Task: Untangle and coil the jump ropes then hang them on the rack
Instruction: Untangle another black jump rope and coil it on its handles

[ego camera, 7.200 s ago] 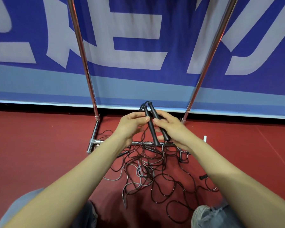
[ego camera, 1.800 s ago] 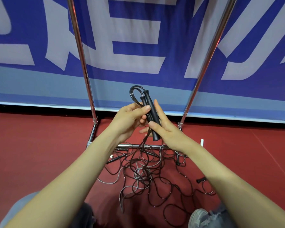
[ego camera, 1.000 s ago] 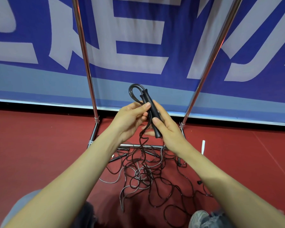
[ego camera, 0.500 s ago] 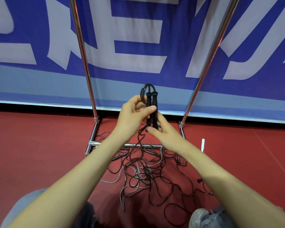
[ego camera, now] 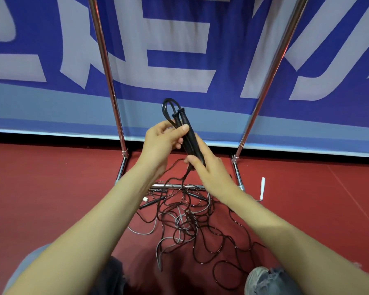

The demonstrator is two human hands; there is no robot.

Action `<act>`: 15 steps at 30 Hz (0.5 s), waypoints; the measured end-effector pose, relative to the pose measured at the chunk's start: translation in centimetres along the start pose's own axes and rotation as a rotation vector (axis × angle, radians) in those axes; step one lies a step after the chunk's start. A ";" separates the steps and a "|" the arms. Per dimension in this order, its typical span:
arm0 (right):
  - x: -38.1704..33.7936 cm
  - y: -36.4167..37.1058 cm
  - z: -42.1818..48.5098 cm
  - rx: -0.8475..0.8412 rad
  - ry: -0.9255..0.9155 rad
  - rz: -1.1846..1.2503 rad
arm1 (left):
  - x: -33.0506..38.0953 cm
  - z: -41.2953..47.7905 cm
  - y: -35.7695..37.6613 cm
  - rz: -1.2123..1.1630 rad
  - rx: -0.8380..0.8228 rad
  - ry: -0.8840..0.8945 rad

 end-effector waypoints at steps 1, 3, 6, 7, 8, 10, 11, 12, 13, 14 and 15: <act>0.1 0.1 0.0 -0.003 0.015 -0.006 | -0.4 0.0 0.0 -0.006 -0.001 -0.018; 0.2 0.1 -0.2 0.003 0.030 0.011 | -1.1 0.2 -0.1 0.004 0.006 -0.041; 0.1 0.0 -0.3 0.023 0.010 0.050 | -1.1 0.2 0.0 0.040 0.002 -0.011; 0.0 -0.2 -0.3 0.033 -0.002 0.065 | -1.1 0.2 0.3 0.029 -0.003 -0.003; 0.0 -0.6 -0.1 0.048 -0.012 0.078 | -1.5 0.3 0.5 0.029 -0.015 -0.013; -0.1 -2.0 0.1 0.104 -0.027 0.136 | -3.1 0.7 1.8 0.096 -0.116 -0.123; -0.3 -3.0 0.2 0.137 -0.036 0.161 | -4.4 0.5 2.9 0.180 -0.222 -0.214; -0.4 -4.1 0.1 0.168 -0.047 0.178 | -6.1 0.2 3.9 0.269 -0.350 -0.293; -0.5 -5.1 0.1 0.189 -0.063 0.194 | -7.0 -0.3 4.7 0.349 -0.451 -0.331; -0.6 -5.8 -0.1 0.196 -0.071 0.196 | -6.9 -0.9 4.8 0.423 -0.491 -0.326; -0.7 -6.1 -0.2 0.191 -0.068 0.168 | -6.3 -1.0 4.7 0.490 -0.495 -0.289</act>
Point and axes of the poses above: each hand's wrist, its own z-axis towards the middle knuckle, its own y-axis out of the palm, x = y × z, the point moved 10 cm from there along z, towards the middle knuckle, and after that the axes turned 13 degrees about -x, right-handed, at the moved point
